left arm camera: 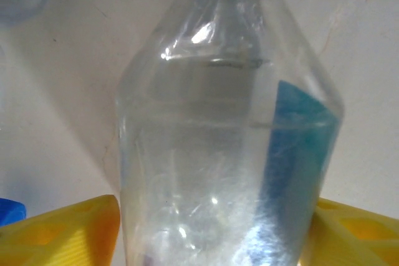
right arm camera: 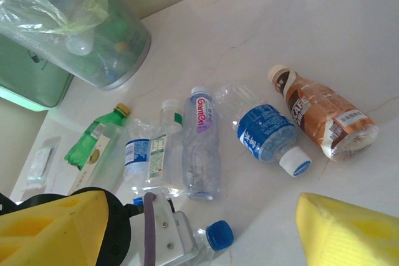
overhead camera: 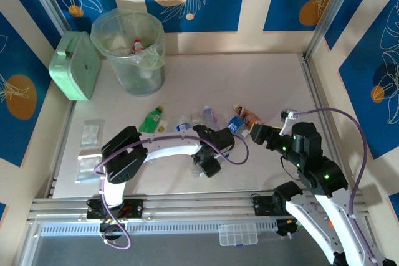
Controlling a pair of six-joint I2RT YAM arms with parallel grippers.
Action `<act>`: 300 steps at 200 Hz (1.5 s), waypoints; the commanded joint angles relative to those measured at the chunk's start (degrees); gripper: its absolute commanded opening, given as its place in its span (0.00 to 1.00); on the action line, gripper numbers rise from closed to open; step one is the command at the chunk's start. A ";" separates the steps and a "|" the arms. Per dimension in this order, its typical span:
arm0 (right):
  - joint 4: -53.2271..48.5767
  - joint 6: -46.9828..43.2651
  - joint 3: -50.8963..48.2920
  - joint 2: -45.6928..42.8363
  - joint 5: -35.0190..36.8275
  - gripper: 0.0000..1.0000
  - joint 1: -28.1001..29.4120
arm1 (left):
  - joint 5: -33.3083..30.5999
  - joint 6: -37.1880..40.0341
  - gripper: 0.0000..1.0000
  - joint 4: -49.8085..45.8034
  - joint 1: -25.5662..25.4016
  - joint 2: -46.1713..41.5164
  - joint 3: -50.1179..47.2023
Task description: Put the plastic bottles in the bin
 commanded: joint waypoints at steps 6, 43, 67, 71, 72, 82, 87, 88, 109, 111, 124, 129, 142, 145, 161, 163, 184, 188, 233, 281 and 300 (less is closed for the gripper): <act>1.38 -0.82 -0.94 -0.71 -2.32 0.79 -0.36 | -1.49 1.62 0.62 0.98 -0.88 -0.36 1.07; 1.96 -1.61 -0.67 -1.41 -3.25 0.79 -0.73 | -0.58 2.18 0.55 0.41 -1.41 -0.07 1.20; 1.73 -1.95 0.17 -1.34 -3.27 0.80 -1.00 | -1.59 2.53 0.53 0.14 -1.43 -0.93 1.29; 1.67 -1.97 0.33 -1.40 -3.27 0.80 -1.01 | -2.01 2.57 0.52 0.13 -1.39 -1.22 1.38; 1.65 -1.98 0.33 -1.41 -3.27 0.79 -1.01 | -2.06 2.57 0.52 0.13 -1.40 -1.28 1.38; 1.50 -1.98 0.82 -1.40 -3.27 0.79 -1.10 | -3.04 2.92 0.52 -0.12 -1.38 -2.13 1.68; 1.36 -1.91 1.09 -1.40 -3.20 0.79 -1.16 | -3.44 3.08 0.51 -0.32 -1.34 -2.61 1.89; 1.37 -1.90 1.15 -1.40 -3.15 0.79 -1.17 | -3.52 3.13 0.51 -0.36 -1.38 -2.68 1.94; 0.60 -1.97 2.58 -1.74 -2.40 0.79 -1.28 | -4.21 3.89 0.49 -0.62 -1.39 -5.38 2.85; 0.53 -1.98 2.68 -1.82 -2.28 0.79 -1.28 | -4.22 3.94 0.48 -0.54 -1.39 -5.67 2.86; 0.10 -2.00 3.57 -2.16 -1.58 0.79 -1.28 | -4.63 3.98 0.47 0.26 -1.21 -8.10 2.96; 0.01 -2.13 3.92 -2.27 -1.28 0.79 -1.28 | -4.90 3.98 0.46 0.59 -1.10 -9.01 2.96; -0.11 -2.30 4.57 -2.64 -0.61 0.80 -1.36 | -5.56 3.91 0.44 1.33 -0.60 -11.35 3.22; -0.08 -2.33 4.70 -2.74 -0.49 0.79 -1.37 | -5.79 3.83 0.43 1.42 -0.42 -11.95 3.29; 0.02 -2.33 5.15 -2.84 0.13 0.79 -1.37 | -6.69 3.25 0.39 2.12 1.02 -14.93 3.72; 0.05 -2.27 5.10 -2.82 0.22 0.79 -1.37 | -6.69 3.10 0.38 2.19 1.28 -15.31 3.79; 0.66 -2.23 5.03 -2.74 0.17 0.79 -1.35 | -5.64 1.54 0.29 3.93 4.29 -19.64 4.28; 0.80 -2.20 4.99 -2.76 0.16 0.80 -1.37 | -5.35 1.13 0.27 4.50 5.14 -20.53 4.26; 1.96 -1.73 3.77 -2.53 -0.20 0.79 -1.37 | -3.80 -4.17 0.00 9.61 14.89 -28.57 6.29; 2.57 -2.07 3.41 -1.67 -0.77 0.79 -1.45 | -5.14 -14.23 0.00 12.73 28.14 -30.79 12.25; 2.78 -2.06 3.50 -1.05 -1.11 0.79 -1.54 | -3.67 -20.82 0.00 11.25 34.46 -28.58 17.42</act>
